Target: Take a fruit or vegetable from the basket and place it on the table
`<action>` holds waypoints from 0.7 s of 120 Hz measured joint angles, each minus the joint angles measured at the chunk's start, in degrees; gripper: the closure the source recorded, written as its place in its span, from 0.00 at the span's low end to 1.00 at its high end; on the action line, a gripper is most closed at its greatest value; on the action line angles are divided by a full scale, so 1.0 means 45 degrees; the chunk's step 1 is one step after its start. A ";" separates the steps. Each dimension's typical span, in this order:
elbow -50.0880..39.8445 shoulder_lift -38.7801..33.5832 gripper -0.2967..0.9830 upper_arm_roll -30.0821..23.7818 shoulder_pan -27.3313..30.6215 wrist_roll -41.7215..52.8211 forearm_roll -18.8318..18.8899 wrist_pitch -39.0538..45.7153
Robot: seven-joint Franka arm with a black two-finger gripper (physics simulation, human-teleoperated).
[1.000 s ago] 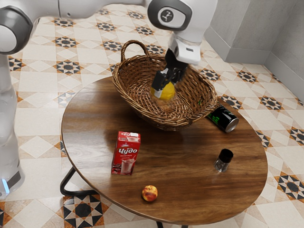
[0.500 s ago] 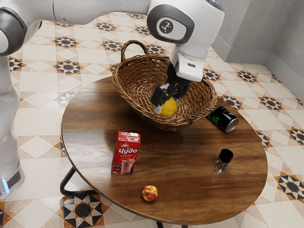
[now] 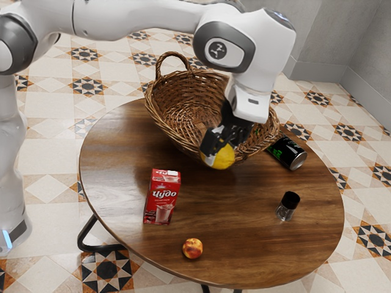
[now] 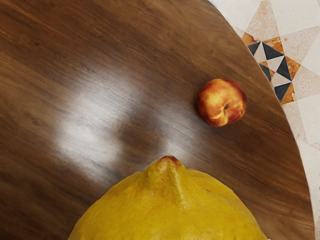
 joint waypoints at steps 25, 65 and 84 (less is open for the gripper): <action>0.0011 0.0352 0.51 -0.0045 -0.0163 -0.0166 -0.0137 0.0323; -0.0020 0.1001 0.51 -0.0059 -0.0129 -0.0352 -0.0370 0.1009; -0.0023 0.1351 0.52 -0.0044 -0.0220 -0.0412 -0.0406 0.1328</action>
